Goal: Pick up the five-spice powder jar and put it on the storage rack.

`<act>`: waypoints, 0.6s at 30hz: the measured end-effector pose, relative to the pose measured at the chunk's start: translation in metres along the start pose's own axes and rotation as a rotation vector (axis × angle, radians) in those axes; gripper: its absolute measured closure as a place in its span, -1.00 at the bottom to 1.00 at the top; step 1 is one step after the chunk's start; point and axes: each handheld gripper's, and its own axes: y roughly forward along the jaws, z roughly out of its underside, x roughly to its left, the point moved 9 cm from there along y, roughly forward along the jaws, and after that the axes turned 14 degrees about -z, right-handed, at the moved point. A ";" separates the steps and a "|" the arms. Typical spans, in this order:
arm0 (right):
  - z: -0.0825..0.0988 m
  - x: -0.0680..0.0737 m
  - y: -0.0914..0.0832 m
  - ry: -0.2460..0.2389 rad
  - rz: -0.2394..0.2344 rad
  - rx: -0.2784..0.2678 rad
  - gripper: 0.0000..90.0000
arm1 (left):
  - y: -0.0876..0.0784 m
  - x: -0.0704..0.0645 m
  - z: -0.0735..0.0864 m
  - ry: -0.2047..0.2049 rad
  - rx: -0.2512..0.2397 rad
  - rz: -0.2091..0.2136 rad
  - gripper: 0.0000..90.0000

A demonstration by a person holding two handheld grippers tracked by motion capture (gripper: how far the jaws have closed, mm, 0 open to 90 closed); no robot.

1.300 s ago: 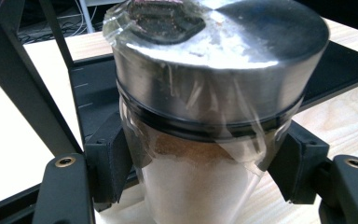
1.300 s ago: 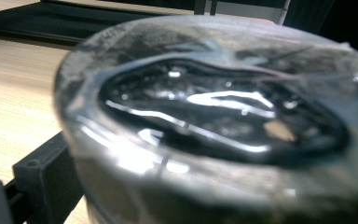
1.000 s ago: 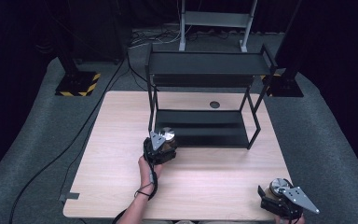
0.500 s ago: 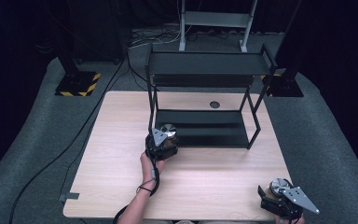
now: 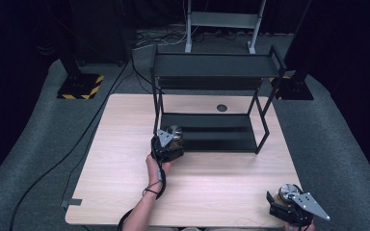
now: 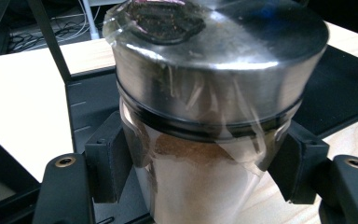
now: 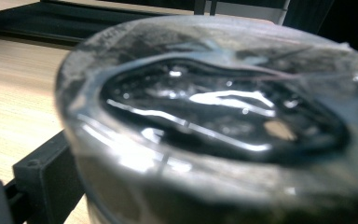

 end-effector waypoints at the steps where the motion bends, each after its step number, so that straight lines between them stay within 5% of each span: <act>1: 0.000 0.000 0.000 0.000 0.000 0.000 -1.00 | 0.001 0.000 0.000 0.000 0.000 0.001 -0.31; 18: 0.000 0.000 0.000 -0.002 0.000 0.001 -1.00 | 0.004 -0.007 -0.004 0.001 -0.007 0.010 -0.31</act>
